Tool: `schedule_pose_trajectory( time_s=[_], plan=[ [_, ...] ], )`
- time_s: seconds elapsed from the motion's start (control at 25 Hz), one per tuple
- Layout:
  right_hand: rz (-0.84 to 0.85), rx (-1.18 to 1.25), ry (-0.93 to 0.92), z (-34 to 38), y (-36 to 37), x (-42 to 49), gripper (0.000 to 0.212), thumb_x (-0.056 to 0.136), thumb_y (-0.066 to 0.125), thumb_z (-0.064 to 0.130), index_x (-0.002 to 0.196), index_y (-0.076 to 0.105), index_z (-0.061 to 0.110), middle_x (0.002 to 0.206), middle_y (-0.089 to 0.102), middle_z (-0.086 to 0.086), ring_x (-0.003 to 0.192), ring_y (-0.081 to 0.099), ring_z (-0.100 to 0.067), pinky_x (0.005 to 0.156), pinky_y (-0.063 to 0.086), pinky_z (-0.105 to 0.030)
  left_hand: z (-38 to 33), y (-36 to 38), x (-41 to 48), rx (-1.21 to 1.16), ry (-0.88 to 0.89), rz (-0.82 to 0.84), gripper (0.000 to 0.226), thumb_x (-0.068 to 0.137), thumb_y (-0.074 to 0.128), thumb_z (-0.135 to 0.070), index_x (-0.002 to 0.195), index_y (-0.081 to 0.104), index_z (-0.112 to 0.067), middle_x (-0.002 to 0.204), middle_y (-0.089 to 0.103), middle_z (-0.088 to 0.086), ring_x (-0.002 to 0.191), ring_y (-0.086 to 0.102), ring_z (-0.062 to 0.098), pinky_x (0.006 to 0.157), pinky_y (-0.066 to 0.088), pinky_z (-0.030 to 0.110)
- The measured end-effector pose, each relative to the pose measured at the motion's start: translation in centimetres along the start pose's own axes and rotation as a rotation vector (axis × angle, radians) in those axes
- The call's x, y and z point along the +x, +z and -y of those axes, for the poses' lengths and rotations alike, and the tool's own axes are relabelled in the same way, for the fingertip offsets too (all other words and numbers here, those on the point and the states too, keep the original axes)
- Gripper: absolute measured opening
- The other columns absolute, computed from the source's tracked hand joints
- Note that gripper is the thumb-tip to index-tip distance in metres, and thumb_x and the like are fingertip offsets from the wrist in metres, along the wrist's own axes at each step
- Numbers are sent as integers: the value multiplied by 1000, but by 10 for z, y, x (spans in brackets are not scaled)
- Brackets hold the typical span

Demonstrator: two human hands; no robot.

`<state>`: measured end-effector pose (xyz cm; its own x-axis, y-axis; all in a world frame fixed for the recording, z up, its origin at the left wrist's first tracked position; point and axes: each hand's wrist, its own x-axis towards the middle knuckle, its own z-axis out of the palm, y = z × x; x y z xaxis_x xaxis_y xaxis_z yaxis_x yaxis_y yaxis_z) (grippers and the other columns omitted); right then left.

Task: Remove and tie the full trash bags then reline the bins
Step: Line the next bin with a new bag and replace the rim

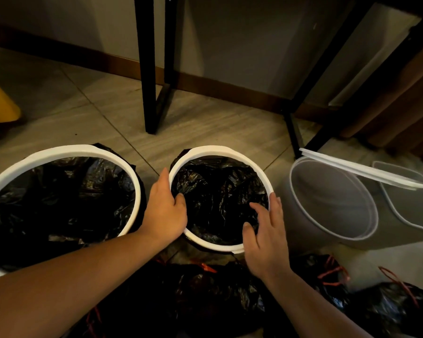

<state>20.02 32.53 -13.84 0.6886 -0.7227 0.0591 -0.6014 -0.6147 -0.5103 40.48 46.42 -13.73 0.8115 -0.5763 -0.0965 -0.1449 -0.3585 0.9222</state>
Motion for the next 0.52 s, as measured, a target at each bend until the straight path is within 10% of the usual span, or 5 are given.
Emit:
schedule_pose_trajectory(
  time_s=[0.12, 0.24, 0.36, 0.52],
  plan=[
    [-108, -111, -41, 10, -13, 5, 58, 92, 52, 51, 144, 51, 24, 171, 20, -8, 159, 8, -20, 129, 8, -47, -4, -1, 0, 123, -6, -7, 73, 105, 54, -21, 166, 15, -18, 167, 20, 2, 153, 22, 17, 118, 17, 21],
    [-174, -117, -285, 42, -14, 50, 48, 88, 58, 53, 126, 63, 24, 142, 53, -4, 135, 47, -18, 115, 38, -39, -5, -2, 2, 138, 51, 32, 84, 101, 59, -33, 167, 8, -17, 173, 4, -4, 159, 9, 16, 122, 10, 23],
    [473, -296, -200, 92, 13, 115, 47, 81, 55, 58, 119, 64, 31, 120, 65, 3, 112, 61, -20, 97, 53, -42, -3, -3, -3, 185, 75, 125, 101, 95, 65, -34, 167, -5, -16, 174, -5, -1, 159, 3, 13, 121, 7, 19],
    [1091, -716, -177, 103, 76, 154, 41, 101, 58, 27, 139, 58, 14, 142, 58, -18, 125, 55, -34, 112, 41, -46, -2, -6, -4, 169, 83, 195, 109, 92, 68, -29, 165, -12, -19, 173, -12, -5, 161, 0, 16, 129, 17, 33]
  ],
)
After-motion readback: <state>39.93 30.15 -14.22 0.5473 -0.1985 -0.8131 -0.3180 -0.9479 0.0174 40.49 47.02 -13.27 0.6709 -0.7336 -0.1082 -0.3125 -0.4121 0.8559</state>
